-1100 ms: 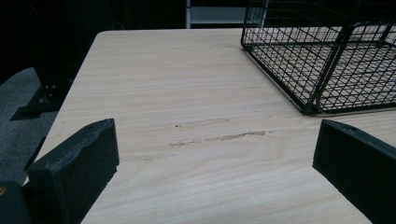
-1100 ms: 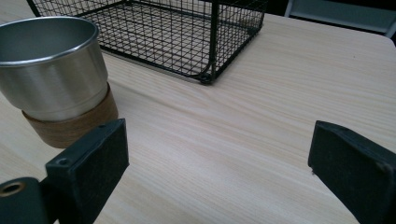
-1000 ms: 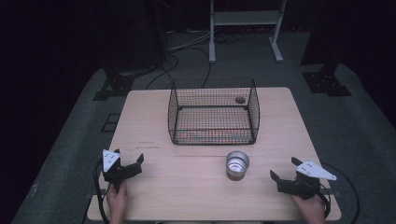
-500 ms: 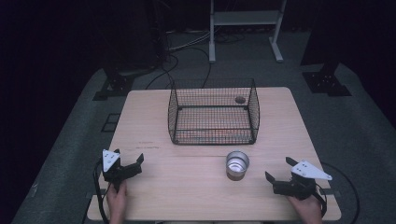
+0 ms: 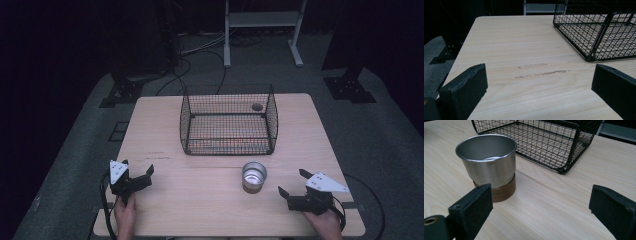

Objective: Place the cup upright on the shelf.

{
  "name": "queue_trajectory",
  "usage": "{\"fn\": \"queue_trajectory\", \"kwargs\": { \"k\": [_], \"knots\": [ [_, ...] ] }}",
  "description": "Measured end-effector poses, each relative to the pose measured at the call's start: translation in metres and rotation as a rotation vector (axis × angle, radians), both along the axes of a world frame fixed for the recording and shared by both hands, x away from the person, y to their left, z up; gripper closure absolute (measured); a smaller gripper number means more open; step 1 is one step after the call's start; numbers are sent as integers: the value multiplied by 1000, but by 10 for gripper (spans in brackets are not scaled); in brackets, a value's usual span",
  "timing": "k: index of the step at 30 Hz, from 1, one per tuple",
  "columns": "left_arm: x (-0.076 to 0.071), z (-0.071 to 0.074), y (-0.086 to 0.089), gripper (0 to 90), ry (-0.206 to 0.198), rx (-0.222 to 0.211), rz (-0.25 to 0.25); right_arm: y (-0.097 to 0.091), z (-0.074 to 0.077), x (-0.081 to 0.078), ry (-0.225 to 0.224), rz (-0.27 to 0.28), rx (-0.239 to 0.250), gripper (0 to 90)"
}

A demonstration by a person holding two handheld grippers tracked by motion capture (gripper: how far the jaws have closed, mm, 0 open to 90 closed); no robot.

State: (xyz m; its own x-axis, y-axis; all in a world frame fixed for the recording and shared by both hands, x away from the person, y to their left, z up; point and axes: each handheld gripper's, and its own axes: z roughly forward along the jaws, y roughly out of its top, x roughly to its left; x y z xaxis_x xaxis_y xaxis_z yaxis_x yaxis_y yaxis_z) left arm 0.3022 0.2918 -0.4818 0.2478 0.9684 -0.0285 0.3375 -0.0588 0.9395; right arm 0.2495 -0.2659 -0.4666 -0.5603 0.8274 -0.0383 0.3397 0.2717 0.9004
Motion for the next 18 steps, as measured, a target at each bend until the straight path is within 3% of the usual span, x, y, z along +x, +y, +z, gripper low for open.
{"fn": "queue_trajectory", "kwargs": {
  "k": [18],
  "knots": [
    [0, 0, 0, 0, 0, 1, 2, 19, 3, -6, 35, 98, 2, 44]
  ]
}}
